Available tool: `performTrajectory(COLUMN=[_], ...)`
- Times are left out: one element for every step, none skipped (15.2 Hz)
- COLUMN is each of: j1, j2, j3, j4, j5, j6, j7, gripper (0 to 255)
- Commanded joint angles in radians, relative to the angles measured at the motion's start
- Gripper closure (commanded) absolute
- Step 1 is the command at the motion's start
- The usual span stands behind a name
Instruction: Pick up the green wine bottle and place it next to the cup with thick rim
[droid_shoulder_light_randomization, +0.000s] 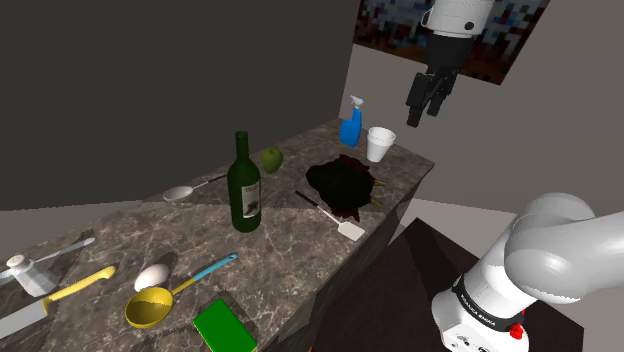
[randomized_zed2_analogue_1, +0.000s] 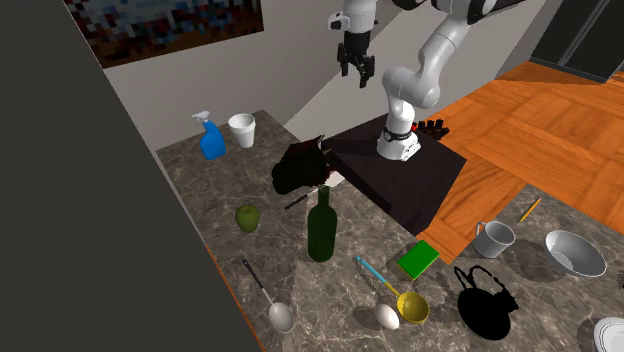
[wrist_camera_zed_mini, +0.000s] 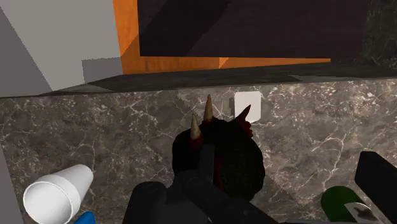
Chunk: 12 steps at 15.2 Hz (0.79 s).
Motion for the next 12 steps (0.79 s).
performTrajectory(j1=[0.000, 0.006, 0.011, 0.016, 0.021, 0.026, 0.030, 0.034, 0.039, 0.042, 0.046, 0.049], j2=[0.000, 0.023, 0.047, 0.072, 0.098, 0.125, 0.152, 0.179, 0.208, 0.236, 0.266, 0.296], j3=[0.000, 0.013, 0.026, 0.039, 0.051, 0.064, 0.077, 0.089, 0.101, 0.113, 0.125, 0.137], j4=[0.000, 0.004, 0.009, 0.015, 0.022, 0.031, 0.040, 0.052, 0.064, 0.077, 0.092, 0.108], j5=[0.000, 0.010, 0.020, 0.029, 0.037, 0.044, 0.051, 0.057, 0.062, 0.066, 0.069, 0.072], j6=[0.000, 0.024, 0.048, 0.071, 0.094, 0.116, 0.138, 0.160, 0.181, 0.201, 0.220, 0.239], j7=[0.000, 0.014, 0.029, 0.043, 0.057, 0.070, 0.084, 0.097, 0.111, 0.124, 0.138, 0.151], gripper=[0, 0, 0, 0, 0, 0, 0, 0, 0, 0, 0, 0])
